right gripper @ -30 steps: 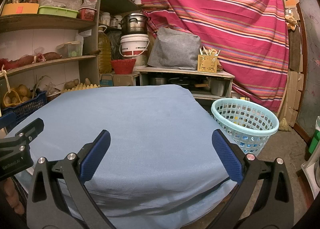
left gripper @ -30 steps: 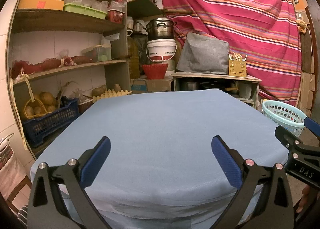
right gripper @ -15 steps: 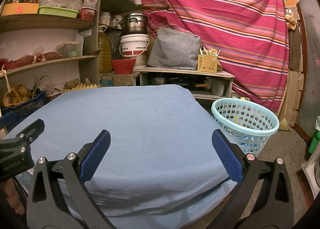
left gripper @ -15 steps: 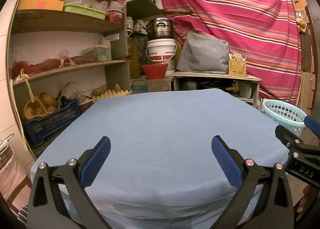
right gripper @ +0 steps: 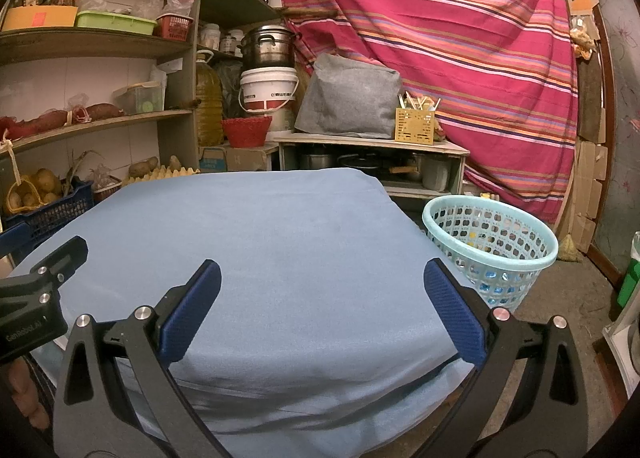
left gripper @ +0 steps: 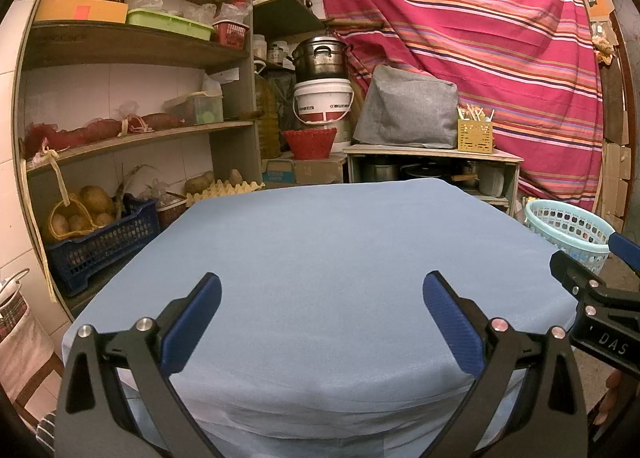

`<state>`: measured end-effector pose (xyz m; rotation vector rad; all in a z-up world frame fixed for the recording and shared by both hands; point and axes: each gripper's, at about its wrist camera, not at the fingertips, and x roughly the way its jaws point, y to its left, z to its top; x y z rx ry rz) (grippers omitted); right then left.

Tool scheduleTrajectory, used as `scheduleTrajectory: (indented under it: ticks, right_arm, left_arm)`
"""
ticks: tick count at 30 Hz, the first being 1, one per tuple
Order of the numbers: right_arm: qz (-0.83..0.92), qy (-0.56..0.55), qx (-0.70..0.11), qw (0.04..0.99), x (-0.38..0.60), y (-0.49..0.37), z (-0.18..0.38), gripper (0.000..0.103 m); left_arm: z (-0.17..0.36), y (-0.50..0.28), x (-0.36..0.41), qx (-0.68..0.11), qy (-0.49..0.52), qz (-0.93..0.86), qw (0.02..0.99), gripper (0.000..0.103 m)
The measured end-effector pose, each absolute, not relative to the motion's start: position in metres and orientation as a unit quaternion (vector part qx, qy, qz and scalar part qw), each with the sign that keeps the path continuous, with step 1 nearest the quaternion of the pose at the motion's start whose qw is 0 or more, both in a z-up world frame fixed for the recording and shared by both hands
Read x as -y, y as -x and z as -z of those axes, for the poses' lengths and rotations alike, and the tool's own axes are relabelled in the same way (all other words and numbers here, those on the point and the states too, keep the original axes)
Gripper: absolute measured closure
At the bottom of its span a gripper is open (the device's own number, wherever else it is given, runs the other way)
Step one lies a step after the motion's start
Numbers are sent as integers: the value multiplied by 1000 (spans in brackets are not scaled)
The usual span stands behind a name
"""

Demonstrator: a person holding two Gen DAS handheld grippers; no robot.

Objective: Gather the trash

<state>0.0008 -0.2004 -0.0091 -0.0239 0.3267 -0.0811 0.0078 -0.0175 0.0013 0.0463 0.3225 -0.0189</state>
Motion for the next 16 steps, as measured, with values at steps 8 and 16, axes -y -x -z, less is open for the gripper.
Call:
scheduleTrajectory:
  ticks: [8,16]
  right_arm:
    - [40,12,-164,986,200,-1,9,4]
    - [41,12,-165,985,201,-1,12,4]
  left_arm:
    - [-1,-8,18,-159,-25,10,987,5]
    - [-9,-13,6,-159,-31,19,987,4]
